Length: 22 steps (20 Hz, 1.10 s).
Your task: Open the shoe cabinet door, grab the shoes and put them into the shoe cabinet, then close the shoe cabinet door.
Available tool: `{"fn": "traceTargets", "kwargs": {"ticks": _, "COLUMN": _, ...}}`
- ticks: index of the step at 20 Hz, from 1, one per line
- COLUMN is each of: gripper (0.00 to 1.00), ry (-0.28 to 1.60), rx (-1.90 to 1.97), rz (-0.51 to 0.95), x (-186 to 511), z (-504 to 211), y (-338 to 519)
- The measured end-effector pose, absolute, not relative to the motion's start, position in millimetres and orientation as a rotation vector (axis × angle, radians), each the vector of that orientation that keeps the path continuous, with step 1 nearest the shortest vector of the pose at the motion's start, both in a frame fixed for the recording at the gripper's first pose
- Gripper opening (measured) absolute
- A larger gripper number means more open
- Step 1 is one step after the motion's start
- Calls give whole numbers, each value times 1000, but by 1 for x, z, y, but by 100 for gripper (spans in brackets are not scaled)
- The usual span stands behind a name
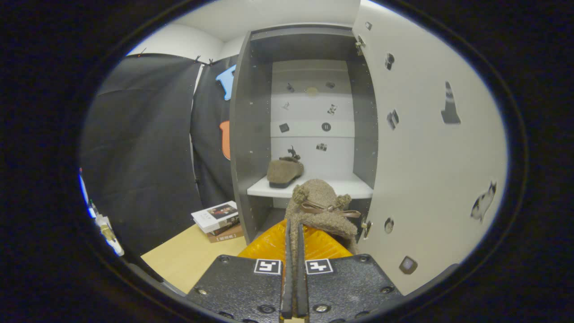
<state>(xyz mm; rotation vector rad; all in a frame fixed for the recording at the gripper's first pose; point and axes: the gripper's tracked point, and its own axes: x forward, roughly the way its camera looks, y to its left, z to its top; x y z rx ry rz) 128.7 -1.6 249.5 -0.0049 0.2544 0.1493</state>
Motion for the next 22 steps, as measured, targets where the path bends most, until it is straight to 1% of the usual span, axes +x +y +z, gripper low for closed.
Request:
{"fn": "traceTargets", "kwargs": {"ticks": 5, "gripper": 7, "ry": 205, "rx": -51, "rz": 97, "x": 176, "z": 312, "y": -12}}
{"fn": "traceTargets", "kwargs": {"ticks": 11, "gripper": 7, "ry": 201, "rx": -124, "rz": 31, "x": 256, "z": 333, "y": -19}}
{"fn": "traceTargets", "kwargs": {"ticks": 16, "gripper": 7, "ry": 270, "rx": -153, "rz": -12, "x": 329, "z": 322, "y": -19}}
{"fn": "traceTargets", "kwargs": {"ticks": 22, "gripper": 7, "ry": 294, "rx": -177, "rz": -33, "x": 396, "z": 294, "y": -25}}
